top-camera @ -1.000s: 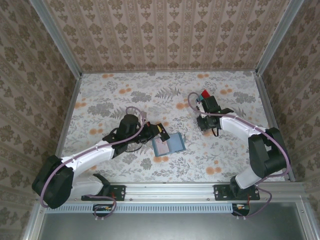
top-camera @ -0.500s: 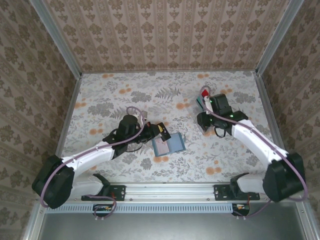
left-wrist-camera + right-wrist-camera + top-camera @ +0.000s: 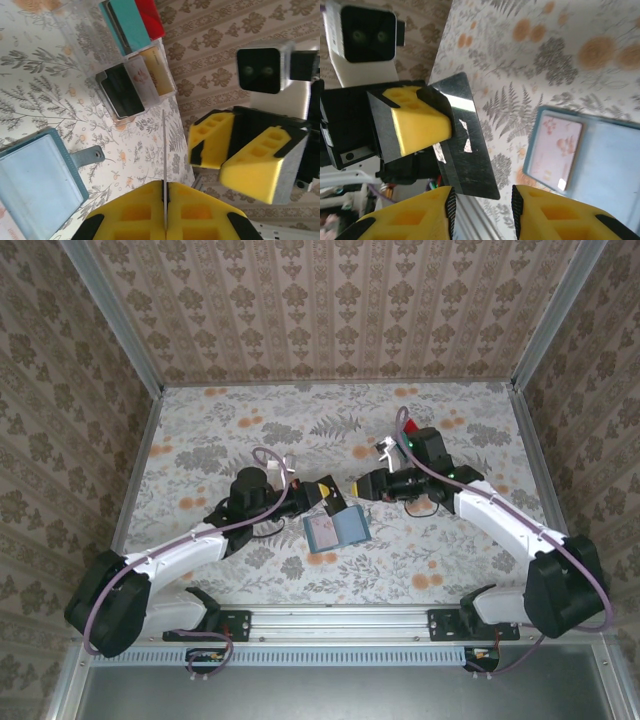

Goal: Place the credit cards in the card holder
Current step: Insert the credit card into the card slot.

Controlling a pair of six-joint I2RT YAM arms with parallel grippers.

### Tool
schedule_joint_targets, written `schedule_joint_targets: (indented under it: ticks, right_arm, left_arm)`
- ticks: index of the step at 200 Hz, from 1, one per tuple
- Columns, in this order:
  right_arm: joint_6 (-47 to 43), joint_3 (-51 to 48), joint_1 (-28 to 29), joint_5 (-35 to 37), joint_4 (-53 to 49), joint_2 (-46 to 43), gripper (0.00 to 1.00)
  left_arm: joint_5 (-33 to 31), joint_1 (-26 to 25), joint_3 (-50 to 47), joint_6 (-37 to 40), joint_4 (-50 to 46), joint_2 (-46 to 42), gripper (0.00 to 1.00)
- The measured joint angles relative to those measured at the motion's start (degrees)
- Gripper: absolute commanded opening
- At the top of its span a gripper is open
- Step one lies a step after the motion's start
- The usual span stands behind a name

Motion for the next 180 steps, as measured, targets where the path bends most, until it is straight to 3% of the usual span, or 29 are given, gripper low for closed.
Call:
schedule_joint_targets:
  ticks: [83, 99, 110, 144, 180]
  right_arm:
    - [3.58, 0.87, 2.01, -5.42, 5.20, 5.88, 0.37]
    - [4.17, 0.87, 2.01, -5.40, 5.62, 5.92, 0.23]
    - [4.83, 0.92, 2.01, -5.86, 6.80, 5.97, 0.20]
    - [6.19, 0.98, 1.64, -6.64, 8.55, 6.01, 0.05]
    - [9.77, 0.07, 1.42, -6.03, 12.98, 6.01, 0.00]
  left_arm:
    - [3.10, 0.02, 0.00, -0.07, 6.21, 1.95, 0.00]
    - [3.50, 0.02, 0.00, -0.52, 7.61, 2.62, 0.00]
    - [3.48, 0.02, 0.00, -0.76, 7.89, 2.86, 0.00]
    - [2.23, 0.44, -0.15, -1.57, 7.48, 2.91, 0.23]
    - [1.16, 0.33, -1.31, -2.45, 7.34, 2.86, 0.30]
